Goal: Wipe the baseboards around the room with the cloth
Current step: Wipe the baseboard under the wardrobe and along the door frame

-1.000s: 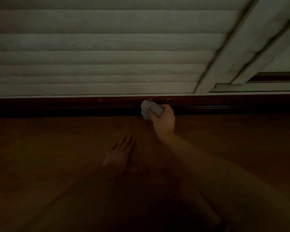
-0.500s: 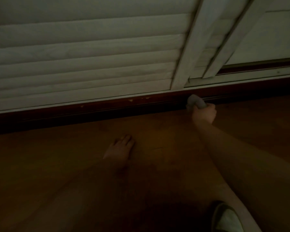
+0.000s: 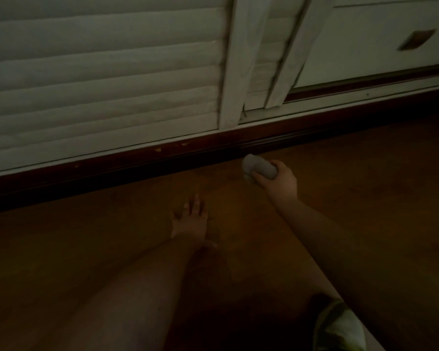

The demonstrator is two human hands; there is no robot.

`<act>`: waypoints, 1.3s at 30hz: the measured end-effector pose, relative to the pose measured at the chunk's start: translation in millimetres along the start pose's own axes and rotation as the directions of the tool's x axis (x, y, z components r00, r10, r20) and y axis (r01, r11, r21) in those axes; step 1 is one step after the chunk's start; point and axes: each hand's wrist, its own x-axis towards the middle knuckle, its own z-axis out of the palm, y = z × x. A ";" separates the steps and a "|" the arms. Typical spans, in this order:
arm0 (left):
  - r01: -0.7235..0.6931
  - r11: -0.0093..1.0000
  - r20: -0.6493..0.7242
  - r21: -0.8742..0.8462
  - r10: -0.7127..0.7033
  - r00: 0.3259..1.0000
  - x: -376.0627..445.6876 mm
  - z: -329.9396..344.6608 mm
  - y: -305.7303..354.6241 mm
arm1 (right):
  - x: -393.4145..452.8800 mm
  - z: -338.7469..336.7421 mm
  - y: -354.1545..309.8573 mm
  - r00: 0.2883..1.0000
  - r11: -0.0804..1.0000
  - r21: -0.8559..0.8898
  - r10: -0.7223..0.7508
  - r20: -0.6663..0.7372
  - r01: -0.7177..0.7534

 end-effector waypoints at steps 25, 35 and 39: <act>0.114 0.992 0.075 0.061 -0.119 0.990 -13.3 -19.1 28.2 | -16.5 -117.4 -11.3 0.980 0.996 -0.091 -0.001 0.200 0.019; 0.124 0.992 0.004 0.040 -0.124 0.992 -9.1 -18.2 41.4 | 51.3 -99.4 5.8 0.959 0.983 -0.058 -0.158 0.235 0.176; 0.045 0.999 -0.092 0.005 -0.044 0.995 1.0 -24.4 52.5 | 72.5 -83.3 16.3 0.920 0.967 -0.049 -0.222 0.323 0.251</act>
